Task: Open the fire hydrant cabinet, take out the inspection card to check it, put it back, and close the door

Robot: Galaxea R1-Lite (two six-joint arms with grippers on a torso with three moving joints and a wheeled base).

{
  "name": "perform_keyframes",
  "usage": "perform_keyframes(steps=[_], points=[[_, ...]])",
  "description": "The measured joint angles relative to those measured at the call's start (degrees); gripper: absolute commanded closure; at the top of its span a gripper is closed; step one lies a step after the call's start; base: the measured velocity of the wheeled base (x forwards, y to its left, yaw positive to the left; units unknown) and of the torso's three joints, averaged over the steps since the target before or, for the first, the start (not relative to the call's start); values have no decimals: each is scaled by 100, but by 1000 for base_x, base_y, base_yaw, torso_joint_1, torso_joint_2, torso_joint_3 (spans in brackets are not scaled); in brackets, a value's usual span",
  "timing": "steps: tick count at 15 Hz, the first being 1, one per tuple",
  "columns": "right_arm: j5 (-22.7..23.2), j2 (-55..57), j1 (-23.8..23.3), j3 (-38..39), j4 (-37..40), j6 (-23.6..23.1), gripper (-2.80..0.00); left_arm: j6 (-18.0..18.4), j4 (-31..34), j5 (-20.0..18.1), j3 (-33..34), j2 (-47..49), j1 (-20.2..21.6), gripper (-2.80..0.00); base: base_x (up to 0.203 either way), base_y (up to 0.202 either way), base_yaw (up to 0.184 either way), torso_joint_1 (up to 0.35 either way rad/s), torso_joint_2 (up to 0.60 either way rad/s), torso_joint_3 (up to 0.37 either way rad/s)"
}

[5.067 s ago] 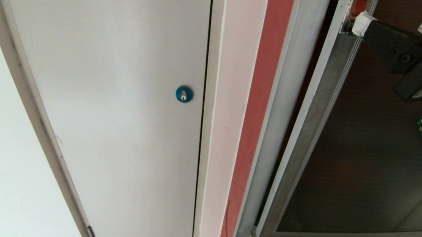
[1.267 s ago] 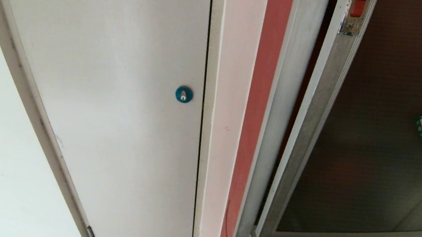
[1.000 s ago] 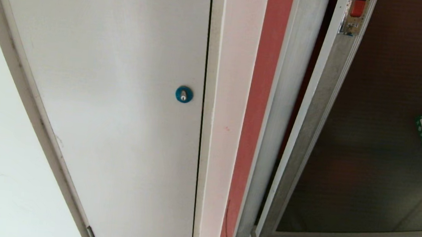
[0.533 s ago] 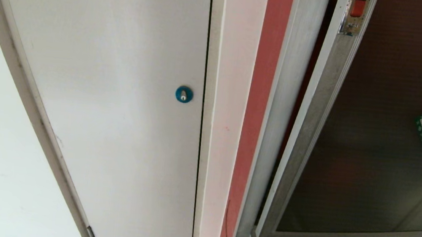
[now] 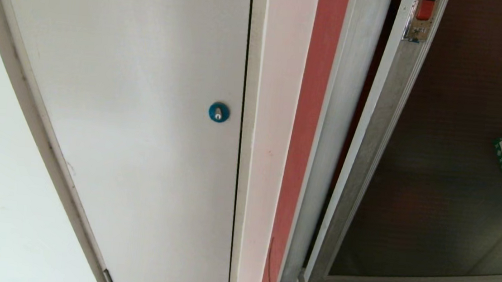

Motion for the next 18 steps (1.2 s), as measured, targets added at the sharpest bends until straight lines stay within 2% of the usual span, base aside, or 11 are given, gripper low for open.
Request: perform_keyframes(steps=[4,11,13,18], points=[[0,0,0,0,0,0,0,-12,-23,-449,-1003,1000,-74,0,0,0,0,0,0,0],[0,0,0,0,0,0,0,-351,-24,-2413,-3249,3435,-350,0,0,0,0,0,0,0],[0,0,0,0,0,0,0,-380,-23,-2831,-3701,3971,-849,0,0,0,0,0,0,0],[0,0,0,0,0,0,0,-392,-28,-2953,-4448,5029,-2295,0,0,0,0,0,0,0]])
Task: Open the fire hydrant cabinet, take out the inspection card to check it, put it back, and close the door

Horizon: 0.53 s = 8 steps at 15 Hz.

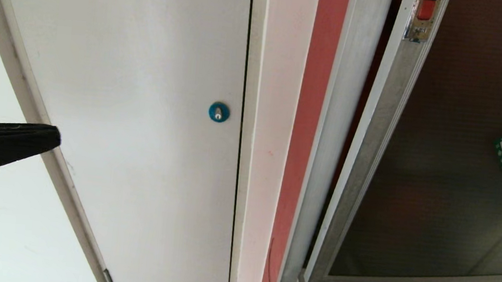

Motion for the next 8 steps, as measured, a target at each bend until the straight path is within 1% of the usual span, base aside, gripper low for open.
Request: perform_keyframes(steps=[5,8], points=[[0,0,0,0,0,0,0,21,-15,8,-545,872,-755,0,0,0,0,0,0,0],[0,0,0,0,0,0,0,21,-18,19,-750,1214,-991,0,0,0,0,0,0,0]])
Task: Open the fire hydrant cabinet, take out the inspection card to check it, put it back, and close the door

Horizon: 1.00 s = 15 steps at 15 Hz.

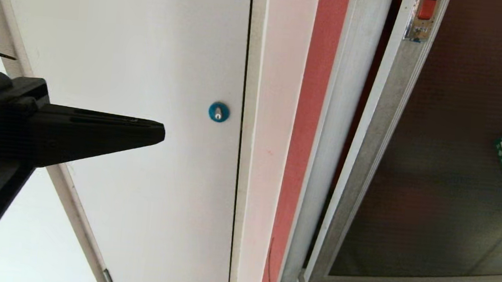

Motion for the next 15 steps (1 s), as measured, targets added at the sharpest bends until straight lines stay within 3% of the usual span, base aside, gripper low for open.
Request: perform_keyframes(steps=[15], points=[[0,0,0,0,0,0,0,22,-5,39,-791,1090,-422,0,0,0,0,0,0,0]])
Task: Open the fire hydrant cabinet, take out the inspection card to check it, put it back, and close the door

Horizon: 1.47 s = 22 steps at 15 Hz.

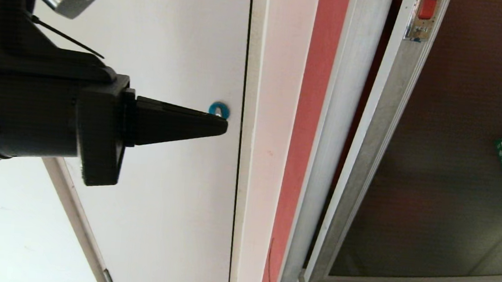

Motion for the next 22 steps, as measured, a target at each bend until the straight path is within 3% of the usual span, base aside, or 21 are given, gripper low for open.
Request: perform_keyframes(steps=[4,8,11,22], points=[[0,0,0,0,0,0,0,-16,-101,279,-387,469,-448,0,0,0,0,0,0,0],[0,0,0,0,0,0,0,-29,-882,577,-538,973,-926,0,0,0,0,0,0,0],[0,0,0,0,0,0,0,-11,-943,608,-792,1333,-1150,0,0,0,0,0,0,0],[0,0,0,0,0,0,0,6,-944,628,-1685,2321,-1110,0,0,0,0,0,0,0]])
